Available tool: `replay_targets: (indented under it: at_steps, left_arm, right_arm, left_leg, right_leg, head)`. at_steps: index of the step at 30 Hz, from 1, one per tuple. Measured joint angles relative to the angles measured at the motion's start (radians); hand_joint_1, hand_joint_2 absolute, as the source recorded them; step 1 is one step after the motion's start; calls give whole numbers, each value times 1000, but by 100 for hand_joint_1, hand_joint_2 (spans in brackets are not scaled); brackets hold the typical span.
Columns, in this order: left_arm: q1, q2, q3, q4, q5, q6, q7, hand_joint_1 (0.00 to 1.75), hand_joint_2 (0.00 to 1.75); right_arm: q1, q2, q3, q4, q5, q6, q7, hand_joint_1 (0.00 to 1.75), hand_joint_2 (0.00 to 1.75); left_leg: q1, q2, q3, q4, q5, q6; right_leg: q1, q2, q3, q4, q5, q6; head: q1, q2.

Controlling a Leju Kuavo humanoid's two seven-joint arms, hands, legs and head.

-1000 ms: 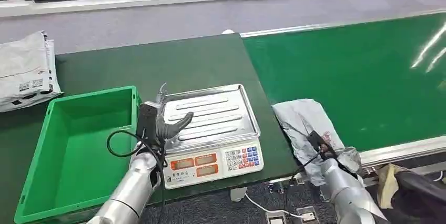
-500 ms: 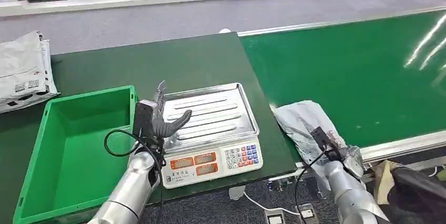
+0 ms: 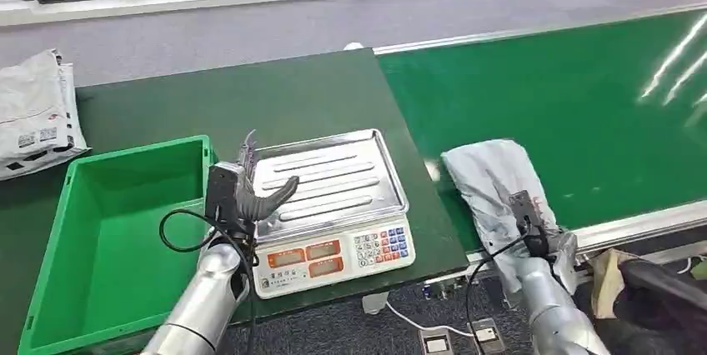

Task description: Moved the parcel from conveyor to table for the left to box.

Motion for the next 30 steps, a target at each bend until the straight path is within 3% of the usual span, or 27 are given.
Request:
replay_targets:
  at_steps: [3, 6, 12, 21, 24, 30]
  left_arm:
    - [-1, -6, 0, 0, -1, -3, -4, 0, 175]
    - [-5, -11, 0, 5, -1, -4, -7, 0, 175]
    - [-10, -12, 0, 17, 0, -4, -13, 0, 175]
    - [-13, -15, 0, 28, 1, -3, -16, 0, 175]
    - [-13, -16, 0, 32, 0, 6, -16, 0, 175]
    - [-14, -16, 0, 32, -3, 20, -16, 0, 175]
  right_arm:
    - [3, 0, 99, -218, -120, -33, -1, 175, 175]
    - [12, -8, 161, -404, -191, -42, 20, 175, 175]
    - [24, -23, 236, -599, -224, -41, 23, 175, 175]
    - [30, -30, 263, -670, -248, -77, -2, 175, 175]
    - [16, -31, 281, -669, -251, -17, 8, 175, 175]
    - [-44, -5, 406, -573, -289, 83, 0, 175, 175]
  left_leg:
    - [-7, -7, 1, 0, 10, 5]
    - [-8, -27, -7, -1, 18, 2]
    - [-7, -32, -8, -5, 20, 0]
    - [-7, -33, -11, -6, 21, -2]
    - [-7, -33, -20, -6, 21, -2]
    - [-7, -37, -18, -6, 26, -5]
  right_leg:
    - [-6, -8, -12, 3, 1, 3]
    - [-6, -25, -13, 4, 2, 3]
    - [-5, -30, -15, 5, 1, 1]
    - [-6, -31, -18, 6, 1, 0]
    - [-6, -31, -18, 7, 0, -1]
    - [-5, -34, -25, 9, 2, -4]
  head:
    - [-1, 0]
    - [0, 0]
    - [0, 0]
    - [0, 0]
    - [0, 0]
    - [0, 0]
